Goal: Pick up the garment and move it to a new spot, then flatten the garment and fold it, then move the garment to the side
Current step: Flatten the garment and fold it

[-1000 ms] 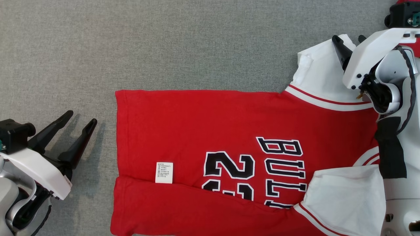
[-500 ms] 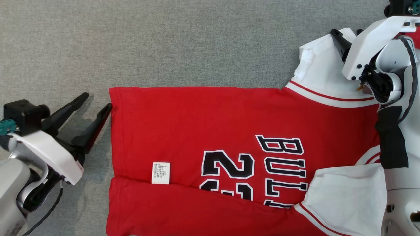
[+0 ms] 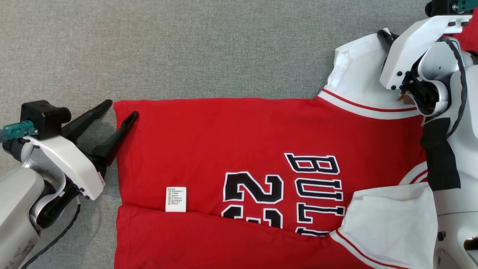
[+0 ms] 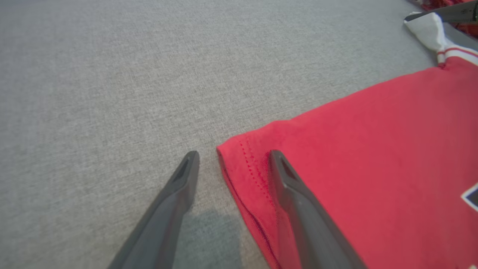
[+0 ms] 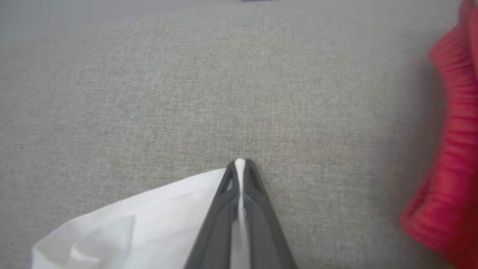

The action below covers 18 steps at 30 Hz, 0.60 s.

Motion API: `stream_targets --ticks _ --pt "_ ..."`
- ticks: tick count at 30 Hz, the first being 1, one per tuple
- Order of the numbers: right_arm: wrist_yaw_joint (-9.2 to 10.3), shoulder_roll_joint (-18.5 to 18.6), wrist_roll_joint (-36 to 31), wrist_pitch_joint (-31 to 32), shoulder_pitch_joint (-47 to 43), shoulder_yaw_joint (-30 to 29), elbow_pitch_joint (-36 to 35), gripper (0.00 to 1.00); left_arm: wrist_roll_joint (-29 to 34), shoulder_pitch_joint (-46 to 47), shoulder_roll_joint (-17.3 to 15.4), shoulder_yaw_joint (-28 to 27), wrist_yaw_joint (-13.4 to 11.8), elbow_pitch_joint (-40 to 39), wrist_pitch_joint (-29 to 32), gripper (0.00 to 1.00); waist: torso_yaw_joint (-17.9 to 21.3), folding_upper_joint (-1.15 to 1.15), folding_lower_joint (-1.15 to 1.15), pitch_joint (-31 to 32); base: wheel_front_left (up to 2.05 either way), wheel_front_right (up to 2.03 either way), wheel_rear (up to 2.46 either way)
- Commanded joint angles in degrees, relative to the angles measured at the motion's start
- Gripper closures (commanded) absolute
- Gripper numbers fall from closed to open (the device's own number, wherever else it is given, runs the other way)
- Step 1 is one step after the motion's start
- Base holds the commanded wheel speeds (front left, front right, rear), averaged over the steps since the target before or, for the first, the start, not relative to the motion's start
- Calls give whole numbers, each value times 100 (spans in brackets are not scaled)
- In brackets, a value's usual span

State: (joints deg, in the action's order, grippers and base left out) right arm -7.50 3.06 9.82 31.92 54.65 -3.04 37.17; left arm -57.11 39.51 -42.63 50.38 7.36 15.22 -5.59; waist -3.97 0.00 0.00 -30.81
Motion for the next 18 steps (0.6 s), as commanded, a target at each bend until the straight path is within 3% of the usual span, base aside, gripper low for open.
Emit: stream_targets --ticks 1,2,18 --pt "1 -17 44 -7 -125 61 125 100 -54 128 0 47 22 20 -27 86 8 0 0 10 0 0 0" --pt "0 -15 64 -30 -127 80 135 100 -53 131 -8 81 22 21 -36 100 12 0 0 21 0 0 0" --pt "0 4 304 -559 -181 144 122 100 -257 -73 -202 317 18 -16 -222 100 153 0 0 487 0 0 0"
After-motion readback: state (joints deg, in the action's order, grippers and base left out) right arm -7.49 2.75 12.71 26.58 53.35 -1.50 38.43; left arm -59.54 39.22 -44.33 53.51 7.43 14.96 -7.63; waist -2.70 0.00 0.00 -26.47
